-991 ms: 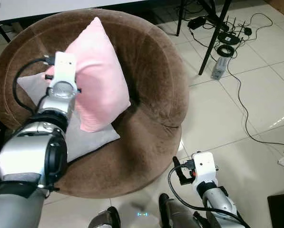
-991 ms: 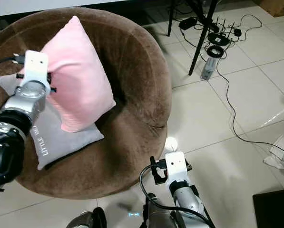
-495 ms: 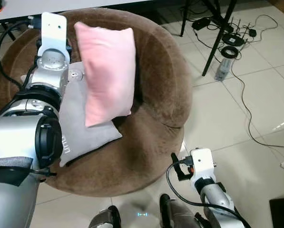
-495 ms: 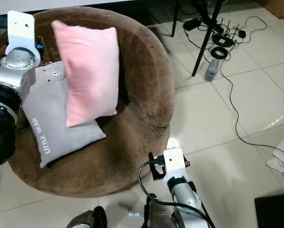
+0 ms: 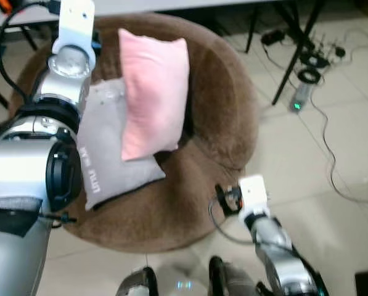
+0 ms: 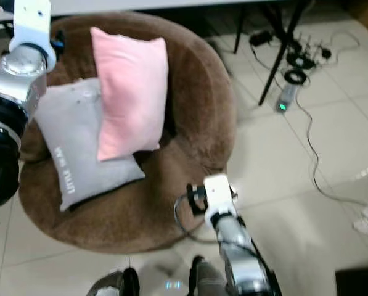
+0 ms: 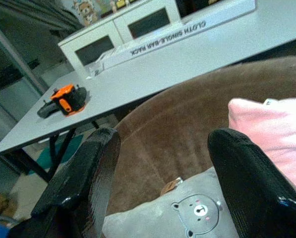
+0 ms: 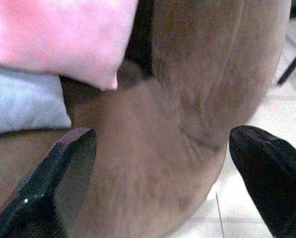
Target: Move the pillow to the sofa from floor
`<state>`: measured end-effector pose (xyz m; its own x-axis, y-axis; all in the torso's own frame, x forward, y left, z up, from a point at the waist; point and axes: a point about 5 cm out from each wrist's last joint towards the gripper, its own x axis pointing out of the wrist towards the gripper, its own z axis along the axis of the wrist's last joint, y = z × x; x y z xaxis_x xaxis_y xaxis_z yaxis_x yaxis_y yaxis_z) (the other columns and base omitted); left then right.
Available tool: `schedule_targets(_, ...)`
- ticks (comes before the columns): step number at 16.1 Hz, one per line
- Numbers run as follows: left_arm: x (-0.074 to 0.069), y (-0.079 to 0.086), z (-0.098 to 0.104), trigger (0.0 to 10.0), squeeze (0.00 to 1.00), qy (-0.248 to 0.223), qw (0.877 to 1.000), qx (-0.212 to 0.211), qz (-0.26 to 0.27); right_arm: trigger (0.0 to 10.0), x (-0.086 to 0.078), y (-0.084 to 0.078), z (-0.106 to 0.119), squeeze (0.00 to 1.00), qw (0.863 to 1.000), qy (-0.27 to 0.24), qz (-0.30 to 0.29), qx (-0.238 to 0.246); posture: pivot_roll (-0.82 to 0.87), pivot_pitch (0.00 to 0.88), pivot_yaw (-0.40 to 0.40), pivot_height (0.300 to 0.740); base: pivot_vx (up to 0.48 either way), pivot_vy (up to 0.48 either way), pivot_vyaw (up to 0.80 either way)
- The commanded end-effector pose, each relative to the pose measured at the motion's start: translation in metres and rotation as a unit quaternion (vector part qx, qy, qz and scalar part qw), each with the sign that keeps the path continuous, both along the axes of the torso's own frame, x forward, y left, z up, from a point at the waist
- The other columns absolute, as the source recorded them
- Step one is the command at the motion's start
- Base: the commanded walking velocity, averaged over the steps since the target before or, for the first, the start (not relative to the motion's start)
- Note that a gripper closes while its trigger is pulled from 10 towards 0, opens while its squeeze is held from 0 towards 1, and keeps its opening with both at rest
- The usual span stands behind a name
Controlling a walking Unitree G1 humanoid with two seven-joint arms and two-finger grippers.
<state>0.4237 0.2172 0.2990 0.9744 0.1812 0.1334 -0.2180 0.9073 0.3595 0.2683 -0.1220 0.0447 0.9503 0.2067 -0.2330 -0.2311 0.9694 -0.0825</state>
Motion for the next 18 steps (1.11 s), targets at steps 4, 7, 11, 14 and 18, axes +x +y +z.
schedule_targets(4,-0.001,-0.015,-0.029,10.0,0.00,0.018,0.996,0.011,-0.089,10.0,0.019,-0.006,0.004,0.00,1.000,-0.013,-0.003,-0.003,-0.07,0.037,-0.039,0.740,0.000,0.000,0.00)
schedule_targets(7,-0.017,-0.016,-0.105,10.0,0.00,0.098,0.984,0.044,-0.145,10.0,0.039,0.000,0.014,0.00,0.999,-0.031,0.016,-0.006,0.00,0.011,-0.061,0.740,0.000,0.000,0.00)
schedule_targets(11,-0.043,-0.009,-0.160,10.0,0.00,0.113,0.982,-0.007,-0.148,10.0,0.043,0.003,0.016,0.00,0.999,-0.046,0.020,0.017,0.02,0.008,-0.072,0.740,0.000,0.000,0.00)
schedule_targets(14,-0.069,-0.045,-0.203,10.0,0.00,0.120,0.971,-0.079,-0.191,10.0,0.039,0.011,0.008,0.00,0.998,-0.036,0.038,0.025,0.02,0.021,-0.078,0.740,0.000,0.000,0.00)
schedule_targets(18,-0.081,-0.080,-0.206,10.0,0.00,0.101,0.960,-0.118,-0.234,10.0,0.035,0.014,0.006,0.00,0.997,-0.040,0.056,0.026,0.00,0.042,-0.090,0.740,0.000,0.000,0.00)
